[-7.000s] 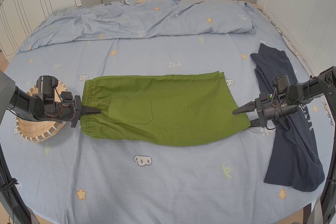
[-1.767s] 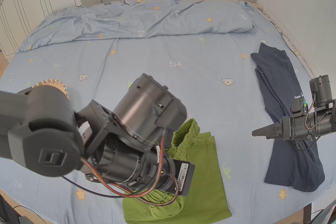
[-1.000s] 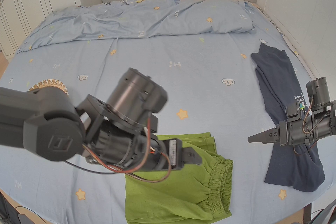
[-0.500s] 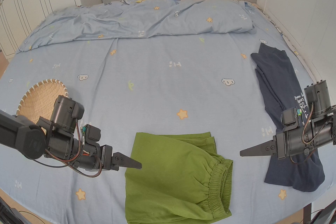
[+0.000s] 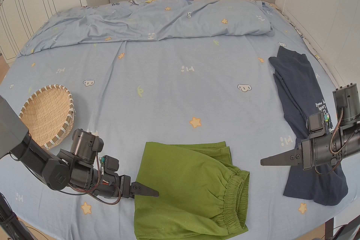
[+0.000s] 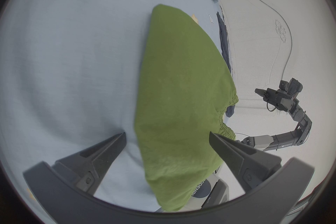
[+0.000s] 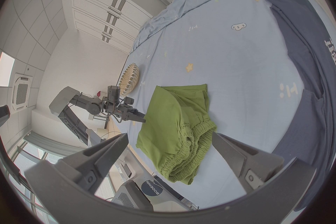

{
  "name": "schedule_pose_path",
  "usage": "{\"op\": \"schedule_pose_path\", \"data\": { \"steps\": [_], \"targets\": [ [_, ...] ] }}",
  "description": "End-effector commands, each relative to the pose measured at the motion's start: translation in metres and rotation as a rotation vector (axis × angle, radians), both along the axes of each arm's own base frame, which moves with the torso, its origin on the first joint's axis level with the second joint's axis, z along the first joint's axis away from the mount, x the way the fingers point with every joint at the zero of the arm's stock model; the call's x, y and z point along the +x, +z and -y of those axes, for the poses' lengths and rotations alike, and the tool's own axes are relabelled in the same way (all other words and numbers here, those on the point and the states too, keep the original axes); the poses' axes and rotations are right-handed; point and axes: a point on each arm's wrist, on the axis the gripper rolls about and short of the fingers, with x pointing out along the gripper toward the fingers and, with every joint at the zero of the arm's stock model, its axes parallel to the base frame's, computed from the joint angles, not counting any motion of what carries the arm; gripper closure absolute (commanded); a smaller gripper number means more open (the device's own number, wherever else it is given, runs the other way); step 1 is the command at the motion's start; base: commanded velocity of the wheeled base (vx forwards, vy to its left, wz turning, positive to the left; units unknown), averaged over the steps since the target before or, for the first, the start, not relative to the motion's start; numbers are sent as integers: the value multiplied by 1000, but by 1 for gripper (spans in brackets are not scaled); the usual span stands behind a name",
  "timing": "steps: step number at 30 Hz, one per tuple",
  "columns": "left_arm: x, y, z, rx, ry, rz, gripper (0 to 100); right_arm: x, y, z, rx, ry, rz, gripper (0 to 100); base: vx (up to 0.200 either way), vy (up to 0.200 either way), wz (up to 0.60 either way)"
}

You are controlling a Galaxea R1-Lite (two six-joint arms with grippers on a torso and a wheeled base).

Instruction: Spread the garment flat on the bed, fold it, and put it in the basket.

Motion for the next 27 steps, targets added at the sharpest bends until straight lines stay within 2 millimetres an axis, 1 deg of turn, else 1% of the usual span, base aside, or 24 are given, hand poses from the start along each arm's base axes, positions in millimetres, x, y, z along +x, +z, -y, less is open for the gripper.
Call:
{"op": "schedule_pose_path", "data": {
  "steps": [1, 3, 9, 13, 15, 16, 20, 25, 27],
  "targets": [
    [-4, -6, 21, -26, -33, -25, 0, -1, 2, 1, 3, -3, 9, 0, 0, 0, 0],
    [-6, -7, 29, -40, -40, -24, 0, -1, 2, 1, 3, -4, 10, 0, 0, 0, 0],
    [-12, -22, 46, -52, -70, -52, 0, 1, 3, 4, 3, -20, 18, 0, 0, 0, 0],
    [-13, -26, 52, -64, -65, -69, 0, 2, 3, 5, 4, -26, 21, 0, 0, 0, 0],
    [-12, -25, 53, -78, -52, -66, 0, 3, 3, 4, 3, -26, 18, 0, 0, 0, 0],
    [-11, -25, 53, -79, -50, -66, 100, 2, 2, 4, 3, -26, 16, 0, 0, 0, 0],
    [-9, -23, 54, -92, -38, -59, 100, 3, 2, 4, 3, -25, 14, 0, 0, 0, 0],
    [-5, -14, 50, -121, -2, -56, 100, 2, 3, 5, 5, -26, 18, 0, 0, 0, 0],
    [-6, 5, 46, -161, 29, -30, 100, 2, 6, 5, 9, -29, 19, 0, 0, 0, 0]
  ]
}}
